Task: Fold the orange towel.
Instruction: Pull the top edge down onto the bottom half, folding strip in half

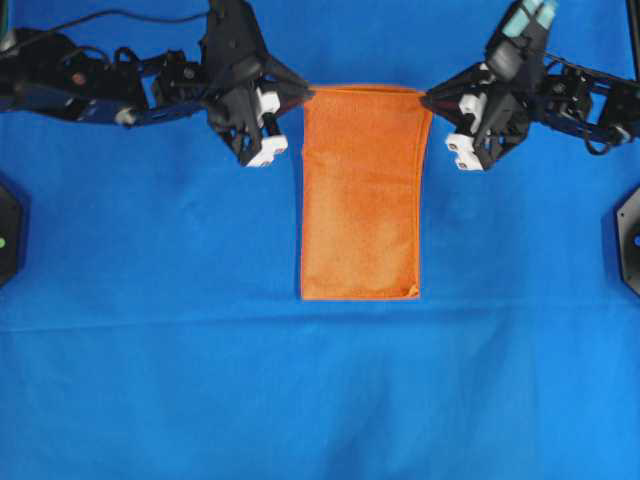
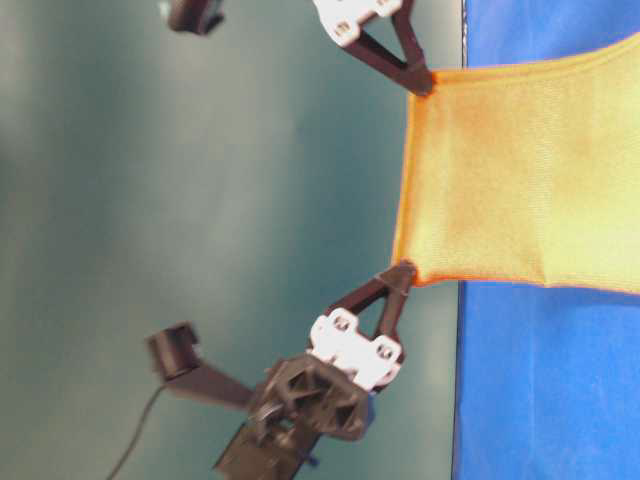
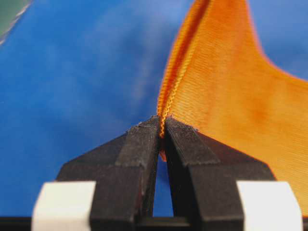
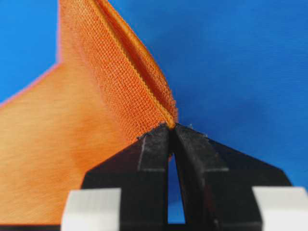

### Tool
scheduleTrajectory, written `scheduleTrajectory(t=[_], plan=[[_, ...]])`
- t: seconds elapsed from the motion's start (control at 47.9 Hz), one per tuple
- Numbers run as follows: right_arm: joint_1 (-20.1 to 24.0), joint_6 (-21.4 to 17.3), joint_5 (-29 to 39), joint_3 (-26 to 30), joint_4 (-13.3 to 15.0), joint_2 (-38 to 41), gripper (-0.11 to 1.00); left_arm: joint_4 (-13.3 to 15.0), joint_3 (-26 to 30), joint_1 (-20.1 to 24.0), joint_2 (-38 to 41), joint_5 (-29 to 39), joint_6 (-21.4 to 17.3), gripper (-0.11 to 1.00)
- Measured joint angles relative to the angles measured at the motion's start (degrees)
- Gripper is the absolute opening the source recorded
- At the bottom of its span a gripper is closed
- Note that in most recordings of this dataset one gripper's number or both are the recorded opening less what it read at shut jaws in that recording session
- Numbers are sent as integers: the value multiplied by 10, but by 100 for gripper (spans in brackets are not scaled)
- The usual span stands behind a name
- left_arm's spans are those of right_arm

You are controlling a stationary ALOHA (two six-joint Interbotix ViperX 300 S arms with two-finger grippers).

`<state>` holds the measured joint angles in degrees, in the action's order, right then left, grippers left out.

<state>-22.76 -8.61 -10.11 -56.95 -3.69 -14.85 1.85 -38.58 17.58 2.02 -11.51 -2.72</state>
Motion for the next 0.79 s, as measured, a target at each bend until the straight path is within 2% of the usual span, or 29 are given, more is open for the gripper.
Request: scheduleTrajectory(t=[0.167,0.417,0.584,0.793], plan=[[60,-3,43,-21,-25,-40,5,0,-15,-52,-18,26,6,2],[160,-2,73,-27,-60,-42,5,0,-18,-146,-18,71,9,2],[217,-3,72,-26,-95,-11,5,0,-18,-198,4,74,30,2],[265,-3,54,-14,-140,61,5,0,-17,-219,54,74,63,2]])
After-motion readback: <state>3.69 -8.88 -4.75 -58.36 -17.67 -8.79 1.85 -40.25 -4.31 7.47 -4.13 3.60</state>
